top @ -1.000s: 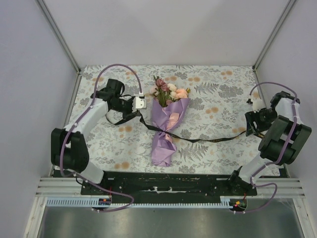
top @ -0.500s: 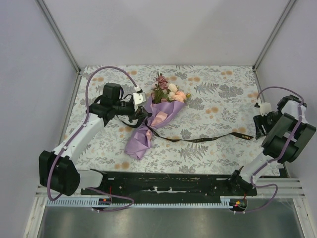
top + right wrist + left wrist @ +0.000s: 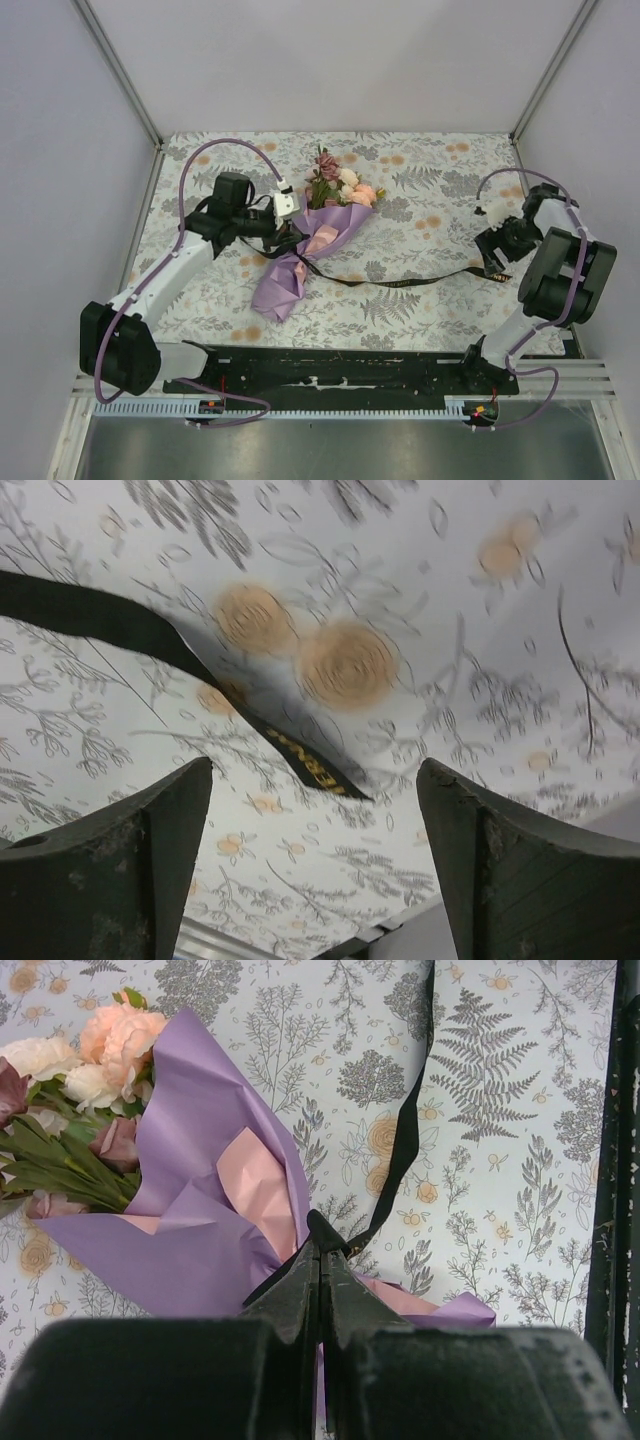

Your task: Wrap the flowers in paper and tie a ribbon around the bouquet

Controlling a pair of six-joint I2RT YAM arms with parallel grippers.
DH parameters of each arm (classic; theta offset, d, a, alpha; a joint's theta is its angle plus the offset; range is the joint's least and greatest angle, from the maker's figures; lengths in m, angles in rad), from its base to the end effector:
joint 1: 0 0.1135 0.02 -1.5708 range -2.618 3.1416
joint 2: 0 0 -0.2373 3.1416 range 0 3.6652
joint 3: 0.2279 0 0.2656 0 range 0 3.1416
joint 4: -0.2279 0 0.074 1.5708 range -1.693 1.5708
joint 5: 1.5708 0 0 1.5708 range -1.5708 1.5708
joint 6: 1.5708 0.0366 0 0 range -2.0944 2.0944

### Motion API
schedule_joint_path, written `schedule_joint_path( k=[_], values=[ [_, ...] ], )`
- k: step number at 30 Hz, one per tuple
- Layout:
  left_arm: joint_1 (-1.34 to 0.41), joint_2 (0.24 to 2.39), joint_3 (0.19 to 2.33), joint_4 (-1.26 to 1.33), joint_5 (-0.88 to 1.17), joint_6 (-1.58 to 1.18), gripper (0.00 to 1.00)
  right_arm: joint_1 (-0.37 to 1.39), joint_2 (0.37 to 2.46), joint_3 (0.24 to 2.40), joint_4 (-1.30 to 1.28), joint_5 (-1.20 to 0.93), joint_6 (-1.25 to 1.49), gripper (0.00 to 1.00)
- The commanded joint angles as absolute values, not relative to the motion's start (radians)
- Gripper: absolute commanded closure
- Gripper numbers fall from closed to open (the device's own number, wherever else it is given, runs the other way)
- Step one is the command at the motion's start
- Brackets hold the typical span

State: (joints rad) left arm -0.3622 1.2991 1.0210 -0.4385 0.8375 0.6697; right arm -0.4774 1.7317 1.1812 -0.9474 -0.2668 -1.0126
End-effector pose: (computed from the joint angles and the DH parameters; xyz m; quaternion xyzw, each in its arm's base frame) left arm 0.2670 -0.1303 0.2641 0.5568 0.6402 -0.3078 0.4307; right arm 0.2868 -0.1375 0.1545 -0.2666 0.9539 0.0732 0.1167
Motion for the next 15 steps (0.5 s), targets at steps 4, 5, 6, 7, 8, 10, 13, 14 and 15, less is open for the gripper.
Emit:
schedule_joint_path(
  k=[4, 5, 6, 7, 8, 10, 13, 14, 15],
  values=[
    [-0.37, 1.31, 0.999, -0.449, 0.766, 0.652, 0.98, -0.345, 1.789, 1.149, -0.854, -0.272, -1.042, 0.14],
    [-0.371, 1.31, 0.997, -0.451, 0.756, 0.647, 0.98, -0.336, 1.796, 1.14, -0.845, -0.268, -1.042, 0.16],
    [-0.37, 1.309, 0.999, -0.449, 0.752, 0.637, 0.98, -0.324, 1.804, 1.132, -0.841, -0.264, -1.045, 0.18],
    [-0.371, 1.308, 1.002, -0.445, 0.755, 0.627, 0.98, -0.312, 1.81, 1.126, -0.839, -0.259, -1.048, 0.21],
    [-0.373, 1.307, 1.009, -0.445, 0.765, 0.618, 0.98, -0.305, 1.813, 1.117, -0.836, -0.255, -1.051, 0.23],
    [-0.393, 1.319, 1.026, -0.434, 0.762, 0.598, 0.98, -0.295, 1.818, 1.106, -0.819, -0.244, -1.057, 0.32],
    [-0.432, 1.348, 1.051, -0.407, 0.752, 0.568, 0.98, -0.293, 1.838, 1.114, -0.815, -0.224, -1.057, 0.58],
    [-0.449, 1.359, 1.057, -0.394, 0.752, 0.558, 0.98, -0.293, 1.848, 1.12, -0.812, -0.212, -1.055, 0.7],
    [-0.468, 1.37, 1.06, -0.379, 0.746, 0.549, 0.98, -0.293, 1.856, 1.124, -0.813, -0.201, -1.052, 0.84]
  ],
)
